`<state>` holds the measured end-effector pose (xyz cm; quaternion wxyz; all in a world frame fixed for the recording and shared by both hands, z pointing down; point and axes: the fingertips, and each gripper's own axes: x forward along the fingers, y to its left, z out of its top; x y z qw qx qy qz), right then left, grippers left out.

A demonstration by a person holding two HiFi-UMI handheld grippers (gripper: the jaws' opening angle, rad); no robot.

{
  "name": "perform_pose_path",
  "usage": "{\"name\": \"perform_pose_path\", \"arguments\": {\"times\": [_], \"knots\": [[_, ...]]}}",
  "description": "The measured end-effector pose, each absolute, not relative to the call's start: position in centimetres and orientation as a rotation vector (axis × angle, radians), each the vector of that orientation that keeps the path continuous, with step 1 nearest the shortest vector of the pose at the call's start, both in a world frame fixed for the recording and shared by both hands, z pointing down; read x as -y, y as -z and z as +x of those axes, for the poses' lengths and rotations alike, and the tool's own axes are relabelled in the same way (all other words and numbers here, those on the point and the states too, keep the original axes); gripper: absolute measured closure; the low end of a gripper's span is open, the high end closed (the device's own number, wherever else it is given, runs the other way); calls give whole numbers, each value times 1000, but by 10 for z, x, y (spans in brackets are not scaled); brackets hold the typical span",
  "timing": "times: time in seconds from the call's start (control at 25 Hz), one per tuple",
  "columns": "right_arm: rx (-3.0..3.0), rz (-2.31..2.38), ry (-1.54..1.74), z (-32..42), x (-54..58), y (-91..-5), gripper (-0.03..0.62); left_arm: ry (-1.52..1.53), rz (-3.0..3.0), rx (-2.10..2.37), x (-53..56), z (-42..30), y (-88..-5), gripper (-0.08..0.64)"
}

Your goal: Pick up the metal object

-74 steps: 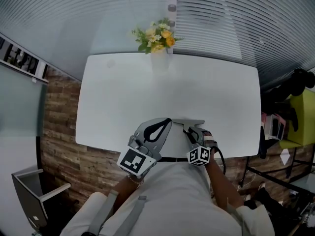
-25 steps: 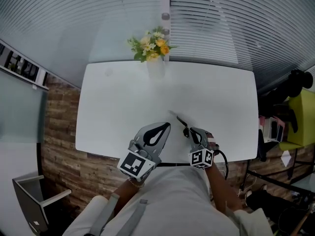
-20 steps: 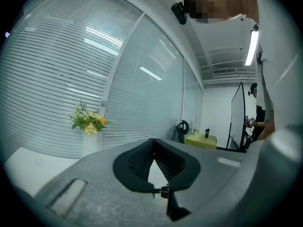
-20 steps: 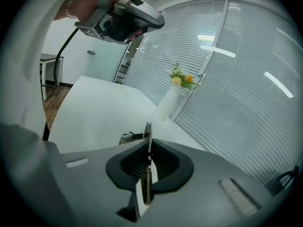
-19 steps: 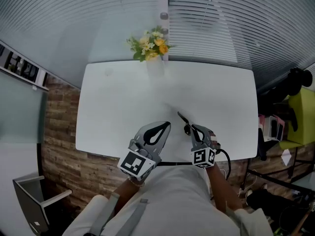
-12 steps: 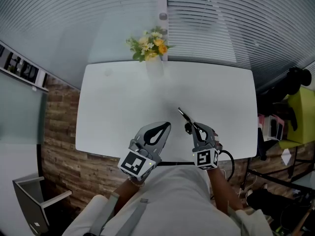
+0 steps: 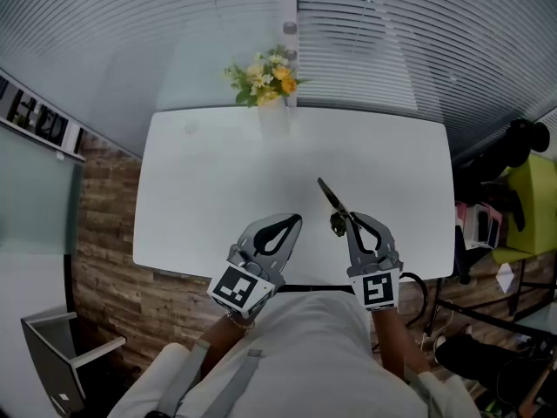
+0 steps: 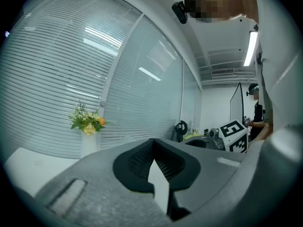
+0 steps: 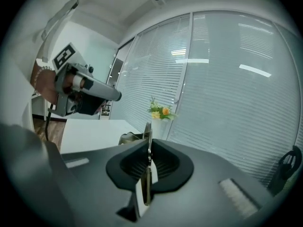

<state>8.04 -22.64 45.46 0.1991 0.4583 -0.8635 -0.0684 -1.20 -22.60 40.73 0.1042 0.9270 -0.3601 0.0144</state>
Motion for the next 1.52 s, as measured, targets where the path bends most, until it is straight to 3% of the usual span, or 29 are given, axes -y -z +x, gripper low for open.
{"name": "perform_pose_path", "arguments": {"times": [0.48, 1.52], "knots": [[2581, 1424, 86, 80, 214, -383, 584, -40, 2734, 1061, 225, -15, -410, 557], [2620, 1445, 113, 89, 204, -365, 584, -26, 2737, 1064, 227, -17, -406, 557]]}}
